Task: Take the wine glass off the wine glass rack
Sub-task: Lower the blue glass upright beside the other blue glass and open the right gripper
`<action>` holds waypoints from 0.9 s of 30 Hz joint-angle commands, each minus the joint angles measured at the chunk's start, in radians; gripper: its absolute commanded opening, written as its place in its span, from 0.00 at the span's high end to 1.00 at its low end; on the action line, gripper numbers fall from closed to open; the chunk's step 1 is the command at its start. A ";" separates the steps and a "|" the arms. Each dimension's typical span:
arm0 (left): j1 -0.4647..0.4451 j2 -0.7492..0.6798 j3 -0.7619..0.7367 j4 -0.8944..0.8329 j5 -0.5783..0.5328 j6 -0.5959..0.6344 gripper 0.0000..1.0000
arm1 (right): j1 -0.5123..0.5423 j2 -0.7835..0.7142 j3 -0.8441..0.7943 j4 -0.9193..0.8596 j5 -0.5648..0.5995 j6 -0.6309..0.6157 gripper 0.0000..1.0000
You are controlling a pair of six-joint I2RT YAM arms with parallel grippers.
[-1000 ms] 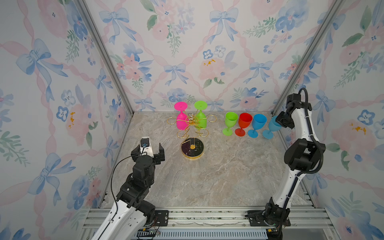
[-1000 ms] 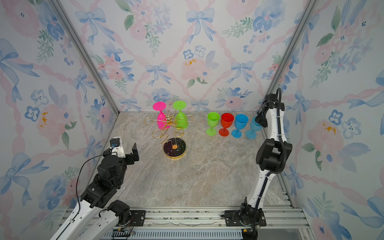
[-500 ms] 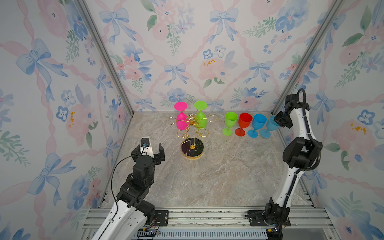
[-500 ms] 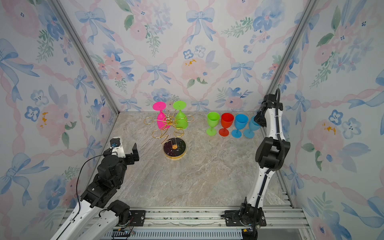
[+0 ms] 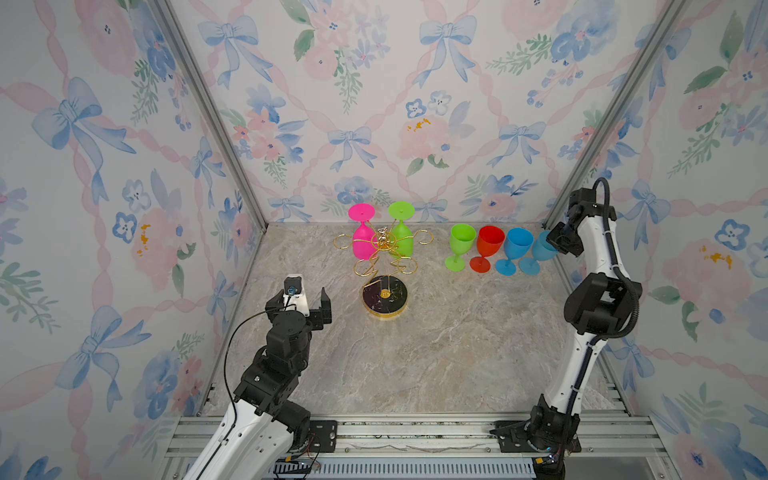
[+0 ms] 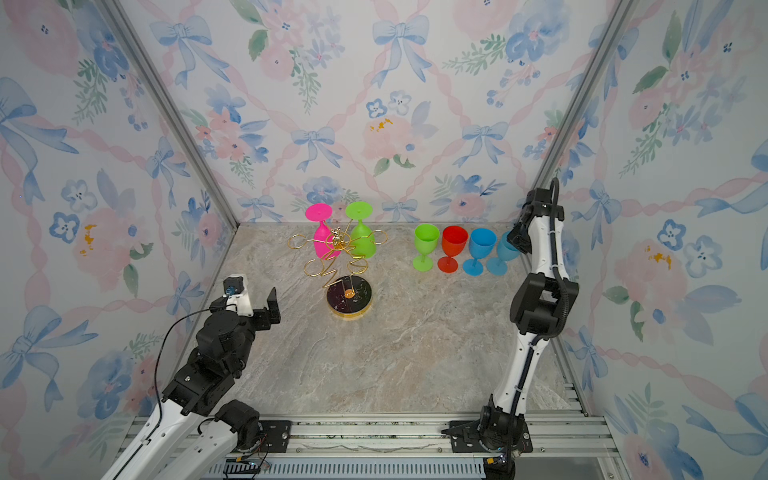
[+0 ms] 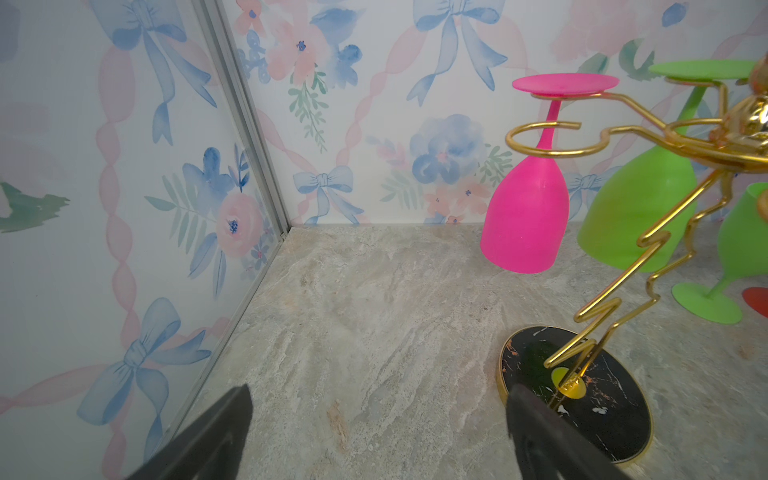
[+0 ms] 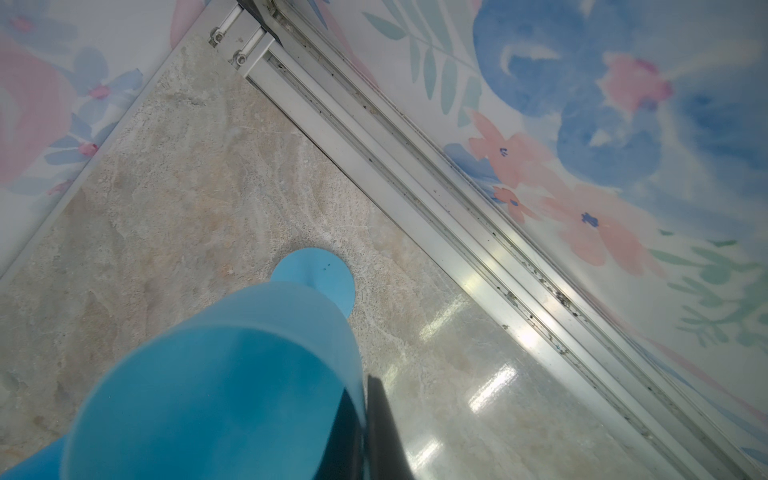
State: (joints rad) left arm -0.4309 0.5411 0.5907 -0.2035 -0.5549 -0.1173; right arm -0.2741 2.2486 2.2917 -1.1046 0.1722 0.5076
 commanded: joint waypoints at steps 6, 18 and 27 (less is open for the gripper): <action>0.005 0.000 -0.012 0.027 0.016 -0.004 0.03 | 0.006 0.016 0.026 0.022 0.010 0.004 0.81; 0.005 0.007 -0.012 0.029 0.021 -0.004 0.03 | 0.007 -0.048 0.004 0.055 0.009 0.000 0.61; 0.005 0.007 -0.012 0.029 0.018 -0.005 0.03 | 0.012 -0.161 -0.066 0.094 -0.011 0.005 0.36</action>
State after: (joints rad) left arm -0.4309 0.5468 0.5869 -0.2035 -0.5407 -0.1173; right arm -0.2718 2.1727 2.2601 -1.0302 0.1673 0.5102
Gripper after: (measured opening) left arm 0.968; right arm 0.620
